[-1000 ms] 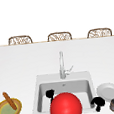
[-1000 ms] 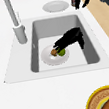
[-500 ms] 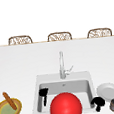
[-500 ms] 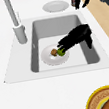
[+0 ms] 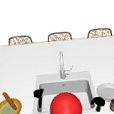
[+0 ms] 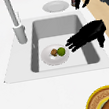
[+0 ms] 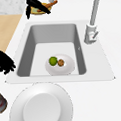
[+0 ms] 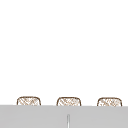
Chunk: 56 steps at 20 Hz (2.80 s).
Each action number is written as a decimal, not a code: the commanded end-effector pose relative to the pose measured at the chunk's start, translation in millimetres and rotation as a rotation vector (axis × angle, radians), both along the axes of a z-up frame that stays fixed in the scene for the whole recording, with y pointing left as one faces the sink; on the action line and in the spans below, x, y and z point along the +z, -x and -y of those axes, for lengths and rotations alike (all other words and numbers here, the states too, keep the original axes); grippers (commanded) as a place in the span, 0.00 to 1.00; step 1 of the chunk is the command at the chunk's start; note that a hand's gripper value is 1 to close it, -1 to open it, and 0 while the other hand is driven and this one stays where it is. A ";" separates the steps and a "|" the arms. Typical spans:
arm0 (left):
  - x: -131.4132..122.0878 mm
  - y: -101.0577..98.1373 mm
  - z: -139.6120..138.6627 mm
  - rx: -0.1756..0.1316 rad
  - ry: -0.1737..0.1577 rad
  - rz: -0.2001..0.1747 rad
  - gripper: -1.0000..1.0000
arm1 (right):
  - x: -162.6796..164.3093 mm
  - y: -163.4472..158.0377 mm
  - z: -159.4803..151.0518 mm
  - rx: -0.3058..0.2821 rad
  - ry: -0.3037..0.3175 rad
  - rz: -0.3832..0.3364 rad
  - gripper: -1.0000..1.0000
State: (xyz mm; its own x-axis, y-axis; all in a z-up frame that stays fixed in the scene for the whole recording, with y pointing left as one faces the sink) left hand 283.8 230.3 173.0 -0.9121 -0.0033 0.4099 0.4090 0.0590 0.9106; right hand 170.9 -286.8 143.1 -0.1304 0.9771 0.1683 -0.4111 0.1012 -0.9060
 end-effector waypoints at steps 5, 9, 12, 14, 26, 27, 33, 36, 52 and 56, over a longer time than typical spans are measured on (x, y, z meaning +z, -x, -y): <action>17.2 48.0 -10.2 0.023 0.004 0.018 0.00 | 0.0 0.0 0.0 0.000 0.000 0.000 0.50; 22.4 55.9 -16.0 0.008 0.008 0.008 0.00 | 0.0 0.0 0.0 0.000 0.000 0.000 0.50; 28.3 60.0 -21.6 0.004 0.016 0.001 0.00 | 0.0 0.0 0.0 0.000 0.000 0.000 0.50; 33.6 61.4 -22.2 0.007 0.005 0.001 0.00 | 0.0 0.0 0.0 0.000 0.000 0.000 0.50; 73.4 91.0 -42.1 0.022 0.006 -0.091 0.00 | 0.0 0.0 0.0 0.000 0.000 0.000 0.50; 74.9 97.7 -43.9 0.025 0.013 -0.093 0.00 | 0.0 0.0 0.0 0.000 0.000 0.000 0.50; 73.2 139.8 -43.3 0.009 0.024 -0.073 0.00 | 0.0 0.0 0.0 0.000 0.000 0.000 0.50; 69.6 153.4 -43.0 0.016 0.012 -0.048 0.00 | 0.0 0.0 0.0 0.000 0.000 0.000 0.50; 70.0 168.2 -41.6 -0.003 -0.003 -0.015 0.50 | -0.5 -1.7 -7.7 0.007 0.023 -0.022 0.00; 69.7 168.0 -41.4 0.003 0.000 -0.004 0.50 | -1.0 -10.1 -29.5 0.039 0.075 -0.023 0.00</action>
